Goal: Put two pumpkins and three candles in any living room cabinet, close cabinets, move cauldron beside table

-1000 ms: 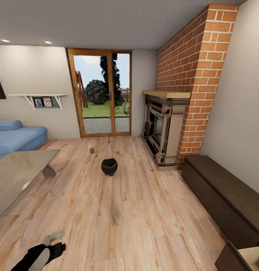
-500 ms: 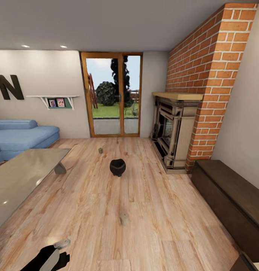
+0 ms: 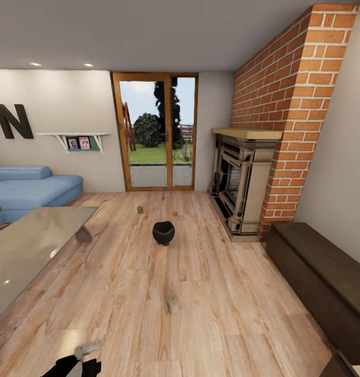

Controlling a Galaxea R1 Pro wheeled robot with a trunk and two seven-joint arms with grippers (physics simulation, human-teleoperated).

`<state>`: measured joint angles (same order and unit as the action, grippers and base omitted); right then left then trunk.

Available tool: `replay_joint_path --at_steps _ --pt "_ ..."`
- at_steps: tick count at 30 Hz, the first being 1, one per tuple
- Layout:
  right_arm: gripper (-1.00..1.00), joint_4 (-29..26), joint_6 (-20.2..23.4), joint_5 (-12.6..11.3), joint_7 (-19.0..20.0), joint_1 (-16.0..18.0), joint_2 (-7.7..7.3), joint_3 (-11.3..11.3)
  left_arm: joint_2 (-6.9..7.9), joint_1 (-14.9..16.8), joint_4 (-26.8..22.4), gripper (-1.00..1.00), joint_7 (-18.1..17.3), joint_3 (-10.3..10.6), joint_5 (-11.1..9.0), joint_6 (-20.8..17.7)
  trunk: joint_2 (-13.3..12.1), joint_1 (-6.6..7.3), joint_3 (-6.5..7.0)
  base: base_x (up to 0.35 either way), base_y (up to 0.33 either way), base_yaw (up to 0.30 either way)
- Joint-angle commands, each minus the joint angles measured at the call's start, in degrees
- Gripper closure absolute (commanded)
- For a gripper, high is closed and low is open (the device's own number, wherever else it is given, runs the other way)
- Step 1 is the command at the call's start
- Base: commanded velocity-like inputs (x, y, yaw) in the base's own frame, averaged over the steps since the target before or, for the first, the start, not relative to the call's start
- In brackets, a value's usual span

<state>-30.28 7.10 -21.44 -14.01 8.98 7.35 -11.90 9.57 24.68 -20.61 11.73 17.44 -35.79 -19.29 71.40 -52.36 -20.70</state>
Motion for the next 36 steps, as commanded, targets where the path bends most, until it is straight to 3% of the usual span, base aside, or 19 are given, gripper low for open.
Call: replay_joint_path --at_steps 1,10,29,36 --pt "-1.0 -0.13 0.41 -0.44 -0.49 0.09 -0.05 -0.41 0.07 -0.02 -0.1 -1.0 0.23 0.51 -0.58 0.03 0.04 0.0 -0.07 0.0 0.0 0.0" --pt "-1.0 -0.11 -1.57 -0.43 -0.33 0.33 -0.05 -0.85 0.04 -0.16 2.34 -1.0 -0.63 1.72 -0.5 6.54 0.04 0.0 -0.07 0.148 0.077 0.0" --pt "-1.0 -0.22 -2.8 -0.7 -0.32 0.33 0.04 -2.17 0.02 -0.16 2.66 -1.0 -0.65 1.81 -0.51 7.47 0.04 0.0 -0.14 0.022 0.072 0.0" --pt "-1.0 -0.17 -3.13 -0.56 -0.32 0.33 0.04 -2.24 -0.07 -0.14 3.72 -1.0 -0.65 1.81 -0.61 10.41 0.04 0.0 -0.71 0.213 0.0 0.0"
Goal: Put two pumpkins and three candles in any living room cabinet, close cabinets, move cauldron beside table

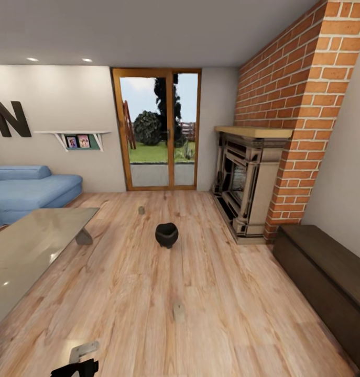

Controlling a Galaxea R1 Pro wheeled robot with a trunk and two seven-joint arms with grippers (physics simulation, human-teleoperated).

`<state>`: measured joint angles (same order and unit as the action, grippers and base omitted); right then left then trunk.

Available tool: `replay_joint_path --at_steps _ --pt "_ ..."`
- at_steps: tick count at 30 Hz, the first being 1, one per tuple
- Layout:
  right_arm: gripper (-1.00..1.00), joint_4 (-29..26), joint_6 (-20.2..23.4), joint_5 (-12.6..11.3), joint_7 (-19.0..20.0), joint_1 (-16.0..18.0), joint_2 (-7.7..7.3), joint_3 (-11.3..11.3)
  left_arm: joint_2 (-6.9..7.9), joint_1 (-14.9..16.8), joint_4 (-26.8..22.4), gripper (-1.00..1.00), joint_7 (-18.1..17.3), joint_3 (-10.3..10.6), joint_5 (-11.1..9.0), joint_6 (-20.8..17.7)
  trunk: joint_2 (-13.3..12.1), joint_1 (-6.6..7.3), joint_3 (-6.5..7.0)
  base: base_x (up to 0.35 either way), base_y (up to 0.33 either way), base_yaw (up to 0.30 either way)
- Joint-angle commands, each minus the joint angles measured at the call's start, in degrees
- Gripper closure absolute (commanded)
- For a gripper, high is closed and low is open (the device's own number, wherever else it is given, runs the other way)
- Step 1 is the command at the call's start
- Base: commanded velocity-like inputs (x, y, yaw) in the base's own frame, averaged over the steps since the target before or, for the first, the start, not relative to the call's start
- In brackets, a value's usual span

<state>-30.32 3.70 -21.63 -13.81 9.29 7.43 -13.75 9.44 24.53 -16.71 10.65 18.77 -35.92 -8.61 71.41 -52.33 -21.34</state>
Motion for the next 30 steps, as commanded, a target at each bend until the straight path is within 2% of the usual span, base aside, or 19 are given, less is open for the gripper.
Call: replay_joint_path --at_steps 1,8,15,20,23,26,28,30 --pt "-1.0 -0.11 0.26 -0.36 -0.48 0.03 -0.05 -0.39 0.06 0.01 -0.08 -1.0 0.42 0.48 -0.49 -0.11 0.04 -0.03 -0.16 0.284 0.0 0.0" --pt "-1.0 -0.13 0.26 -0.26 -0.43 0.03 0.01 -0.57 0.05 0.0 0.08 -1.0 0.42 0.48 -0.47 0.15 0.04 -0.03 -0.81 0.291 0.0 0.015" --pt "-1.0 -0.09 0.25 -0.26 -0.5 0.03 0.03 -2.8 0.05 0.0 0.09 -1.0 0.42 0.42 -0.46 0.17 0.04 -0.03 -1.47 0.287 0.049 0.079" --pt "-1.0 -0.09 0.21 -0.26 -0.51 0.03 0.04 -3.21 0.24 0.0 0.1 -1.0 0.42 0.4 -0.43 0.17 0.04 -0.03 -1.94 0.265 0.174 0.11" --pt "-1.0 -0.09 0.2 -0.26 -0.48 0.03 0.04 -3.27 0.75 0.0 0.05 -1.0 0.17 0.37 -0.39 0.1 0.04 -0.03 -2.22 0.246 0.177 0.118" --pt "-1.0 -0.11 0.18 -0.26 -0.45 0.03 0.04 -3.29 2.62 0.01 0.02 -1.0 -2.4 0.39 -0.38 -0.02 0.04 -0.03 -2.5 0.167 0.099 0.125" --pt "-1.0 -0.14 0.2 -0.24 -0.48 0.03 0.04 -3.29 3.87 0.02 0.01 -1.0 -5.51 0.48 -0.36 -0.06 0.04 -0.03 -2.68 0.078 0.038 0.128" --pt "-1.0 -0.16 0.22 -0.23 -0.5 0.03 0.04 -3.29 4.49 0.05 0.01 -1.0 -7.38 0.52 -0.41 -0.09 0.04 -0.03 -2.86 0.035 0.017 0.13"
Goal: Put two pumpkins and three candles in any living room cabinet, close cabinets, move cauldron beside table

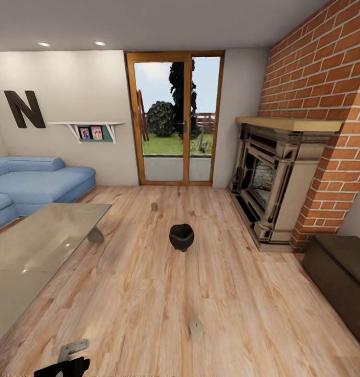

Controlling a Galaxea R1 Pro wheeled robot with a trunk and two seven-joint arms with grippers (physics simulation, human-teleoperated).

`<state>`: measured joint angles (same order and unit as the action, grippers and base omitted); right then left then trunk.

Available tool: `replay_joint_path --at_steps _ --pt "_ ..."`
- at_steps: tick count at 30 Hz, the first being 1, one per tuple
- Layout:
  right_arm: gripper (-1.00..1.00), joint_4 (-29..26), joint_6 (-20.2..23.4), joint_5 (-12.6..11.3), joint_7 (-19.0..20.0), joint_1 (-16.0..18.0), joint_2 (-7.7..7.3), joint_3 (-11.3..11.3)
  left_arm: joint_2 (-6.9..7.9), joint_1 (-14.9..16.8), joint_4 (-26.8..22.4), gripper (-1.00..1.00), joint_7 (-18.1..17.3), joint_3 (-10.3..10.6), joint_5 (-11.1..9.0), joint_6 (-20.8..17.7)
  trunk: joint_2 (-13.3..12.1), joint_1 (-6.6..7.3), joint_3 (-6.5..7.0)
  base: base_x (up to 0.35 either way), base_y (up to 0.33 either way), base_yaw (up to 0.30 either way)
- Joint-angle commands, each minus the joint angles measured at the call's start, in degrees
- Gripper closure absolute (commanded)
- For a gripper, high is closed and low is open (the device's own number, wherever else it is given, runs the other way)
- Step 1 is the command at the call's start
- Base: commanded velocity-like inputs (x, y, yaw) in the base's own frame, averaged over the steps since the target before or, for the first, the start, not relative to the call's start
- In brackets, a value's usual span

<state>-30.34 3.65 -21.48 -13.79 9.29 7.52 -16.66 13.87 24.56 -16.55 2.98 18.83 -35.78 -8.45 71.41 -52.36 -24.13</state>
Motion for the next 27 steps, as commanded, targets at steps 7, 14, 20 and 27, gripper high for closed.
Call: replay_joint_path --at_steps 7,14,20,27 --pt "-1.0 -0.15 0.3 -0.4 -0.54 0.02 -0.09 -0.39 0.03 -0.02 -0.15 -1.0 -1.25 0.68 -0.36 -0.17 0.04 0.0 -0.38 0.121 -0.047 0.069" --pt "-1.0 -0.23 0.24 -0.4 -0.52 0.02 -0.14 -0.39 -0.07 -0.03 -0.15 -1.0 -1.3 0.61 -0.34 -0.12 0.04 0.0 -0.4 0.29 -0.024 0.005" --pt "-1.0 -0.24 -0.54 -0.4 -0.52 0.02 -0.14 -0.39 -0.07 -0.04 -0.15 -1.0 -1.23 0.6 -0.34 -0.08 0.04 0.0 -0.4 0.322 0.088 0.061" --pt "-1.0 -0.24 -0.99 -0.4 -0.48 0.02 -0.14 -0.39 -0.08 -0.03 -0.15 -1.0 -1.17 0.5 -0.34 -0.07 0.04 0.0 -0.4 0.313 0.066 0.227"
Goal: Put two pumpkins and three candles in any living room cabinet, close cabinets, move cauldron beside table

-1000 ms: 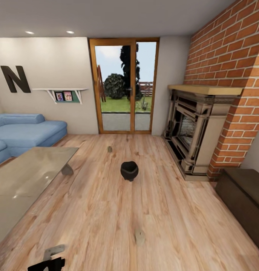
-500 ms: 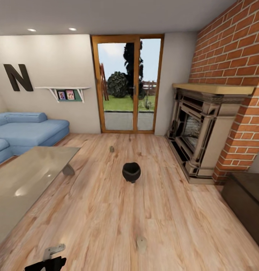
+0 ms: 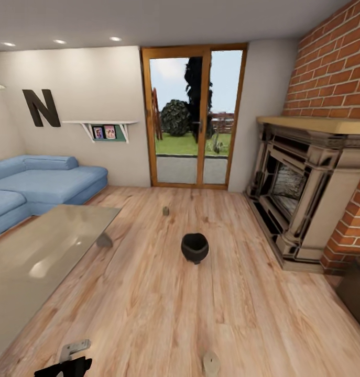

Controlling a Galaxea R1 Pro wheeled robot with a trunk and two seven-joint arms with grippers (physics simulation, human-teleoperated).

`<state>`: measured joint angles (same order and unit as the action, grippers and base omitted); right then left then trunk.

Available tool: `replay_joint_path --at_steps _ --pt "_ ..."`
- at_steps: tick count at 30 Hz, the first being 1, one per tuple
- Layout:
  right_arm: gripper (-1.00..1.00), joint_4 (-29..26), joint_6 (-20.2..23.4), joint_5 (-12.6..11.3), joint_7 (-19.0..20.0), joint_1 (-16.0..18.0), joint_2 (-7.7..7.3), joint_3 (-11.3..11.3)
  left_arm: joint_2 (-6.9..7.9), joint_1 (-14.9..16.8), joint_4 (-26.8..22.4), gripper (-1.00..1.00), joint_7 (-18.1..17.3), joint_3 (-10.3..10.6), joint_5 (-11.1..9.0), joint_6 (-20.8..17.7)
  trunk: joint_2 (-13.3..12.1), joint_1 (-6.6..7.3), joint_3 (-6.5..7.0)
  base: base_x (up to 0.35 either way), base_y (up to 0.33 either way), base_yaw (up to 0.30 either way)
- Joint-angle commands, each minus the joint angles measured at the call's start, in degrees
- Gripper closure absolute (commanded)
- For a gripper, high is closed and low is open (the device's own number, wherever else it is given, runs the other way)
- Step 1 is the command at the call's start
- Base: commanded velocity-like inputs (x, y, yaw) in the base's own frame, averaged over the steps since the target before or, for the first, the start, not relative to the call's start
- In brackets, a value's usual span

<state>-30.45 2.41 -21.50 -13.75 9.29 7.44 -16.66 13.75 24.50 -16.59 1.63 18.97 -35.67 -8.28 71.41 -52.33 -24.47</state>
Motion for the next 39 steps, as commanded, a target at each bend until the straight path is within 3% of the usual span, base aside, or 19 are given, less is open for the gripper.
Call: replay_joint_path --at_steps 1,27,39 --pt "-1.0 -0.13 0.23 -0.38 -0.51 0.02 -0.06 -0.39 0.05 0.03 -0.11 -1.0 0.19 0.34 -0.45 -0.24 0.03 -0.03 -0.06 0.31 0.014 0.108" --pt "-1.0 -0.13 0.14 -0.38 -0.49 0.02 -0.06 -0.39 -0.03 0.04 -0.11 -1.0 0.2 0.3 -0.45 -0.17 0.03 -0.03 -0.06 0.26 0.044 0.007" --pt "-1.0 -0.13 0.14 -0.38 -0.49 0.02 -0.06 -0.39 -0.04 0.03 -0.03 -1.0 0.22 2.01 -0.54 -0.16 0.03 -0.03 -0.06 0.212 -0.016 0.0"
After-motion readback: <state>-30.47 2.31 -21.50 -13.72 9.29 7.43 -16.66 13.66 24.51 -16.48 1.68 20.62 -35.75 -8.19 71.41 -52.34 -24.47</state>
